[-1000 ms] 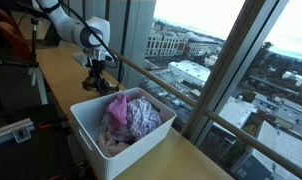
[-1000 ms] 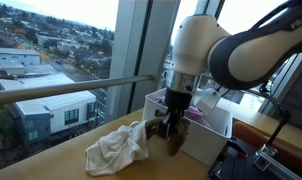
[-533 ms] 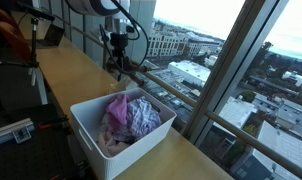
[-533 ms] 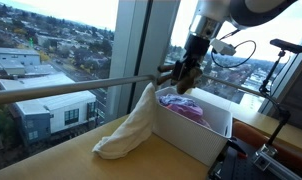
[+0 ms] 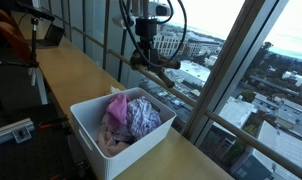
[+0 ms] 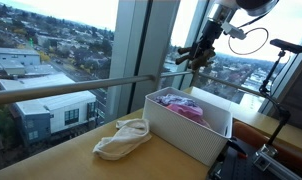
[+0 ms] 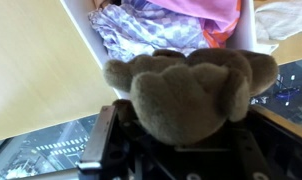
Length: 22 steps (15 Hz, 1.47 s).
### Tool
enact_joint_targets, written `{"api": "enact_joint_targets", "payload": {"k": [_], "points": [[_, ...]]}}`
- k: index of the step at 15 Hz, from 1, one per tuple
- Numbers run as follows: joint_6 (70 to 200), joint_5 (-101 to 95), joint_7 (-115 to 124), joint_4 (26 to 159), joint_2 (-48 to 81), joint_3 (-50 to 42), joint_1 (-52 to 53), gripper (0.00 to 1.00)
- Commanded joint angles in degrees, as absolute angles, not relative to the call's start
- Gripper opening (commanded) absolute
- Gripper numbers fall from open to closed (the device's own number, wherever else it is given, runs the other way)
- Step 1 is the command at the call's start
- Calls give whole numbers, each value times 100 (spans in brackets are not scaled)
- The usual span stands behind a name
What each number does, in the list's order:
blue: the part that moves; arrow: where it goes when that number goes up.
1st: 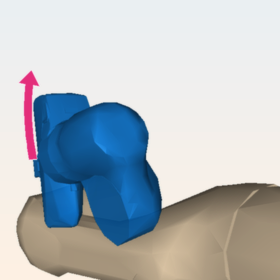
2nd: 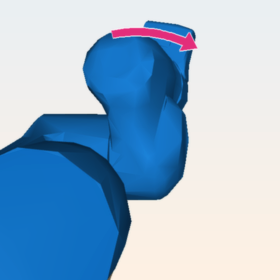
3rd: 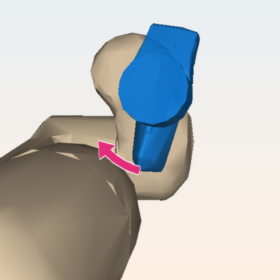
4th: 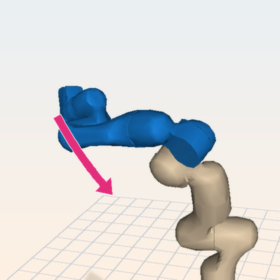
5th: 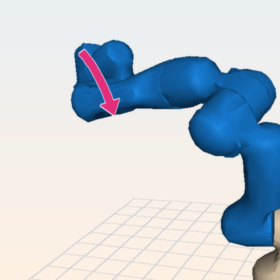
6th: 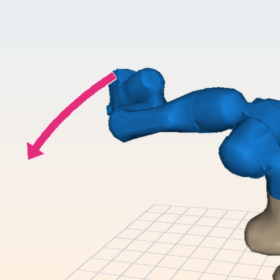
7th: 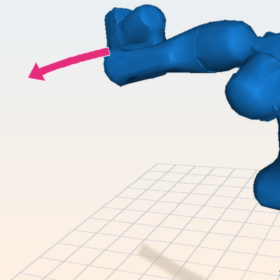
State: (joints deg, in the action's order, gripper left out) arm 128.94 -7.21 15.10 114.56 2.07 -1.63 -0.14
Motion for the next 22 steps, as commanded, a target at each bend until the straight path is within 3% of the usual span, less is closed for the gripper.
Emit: {"api": "enact_joint_targets", "payload": {"k": [1, 4, 5, 7, 16, 22], "points": [[12722, -685, 1440, 11272, 329, -181, -86, 0], [12708, -684, 1441, 11257, 437, -168, -89, 0], [12687, -685, 1446, 11229, 470, -168, -84, 25], [12598, -700, 1446, 11125, 522, -158, -62, 33], [12325, -850, 1642, 10657, 686, 131, 348, 98], [12511, -969, 1769, 10946, 807, 467, 816, 100]]}}
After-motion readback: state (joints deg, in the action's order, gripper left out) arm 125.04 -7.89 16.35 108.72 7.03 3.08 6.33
